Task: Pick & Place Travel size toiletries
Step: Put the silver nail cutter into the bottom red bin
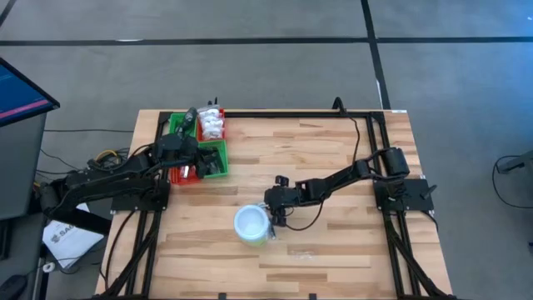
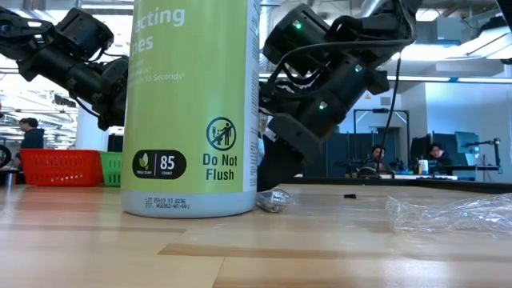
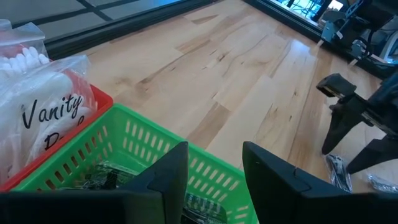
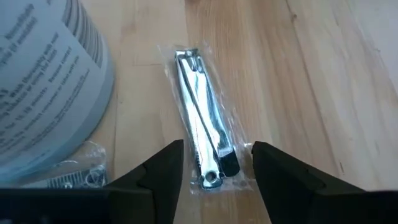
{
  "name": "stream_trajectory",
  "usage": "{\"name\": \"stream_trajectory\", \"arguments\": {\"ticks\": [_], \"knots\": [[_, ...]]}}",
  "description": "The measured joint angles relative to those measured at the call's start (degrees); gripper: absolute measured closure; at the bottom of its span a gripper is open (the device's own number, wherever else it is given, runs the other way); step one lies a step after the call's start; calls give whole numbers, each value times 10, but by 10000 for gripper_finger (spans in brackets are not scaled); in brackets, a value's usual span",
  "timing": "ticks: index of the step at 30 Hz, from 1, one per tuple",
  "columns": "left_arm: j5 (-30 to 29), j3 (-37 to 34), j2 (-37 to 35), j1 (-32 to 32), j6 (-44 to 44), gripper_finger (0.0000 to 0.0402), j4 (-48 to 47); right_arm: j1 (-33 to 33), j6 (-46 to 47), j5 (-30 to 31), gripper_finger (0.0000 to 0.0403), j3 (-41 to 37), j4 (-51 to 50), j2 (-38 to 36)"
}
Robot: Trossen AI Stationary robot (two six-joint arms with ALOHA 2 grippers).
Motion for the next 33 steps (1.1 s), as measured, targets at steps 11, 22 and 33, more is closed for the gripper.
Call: {"name": "stream_trajectory", "arguments": {"ticks": [11,22,33], "knots": [[0,0,0,0,4,257,3,1,0,0,290,15,9,45],[0,0,0,0,4,257,4,4,-15,1,344,21,-9,40],[0,0,1,0,4,257,5,0,-44,12,345,25,-89,-14]]}}
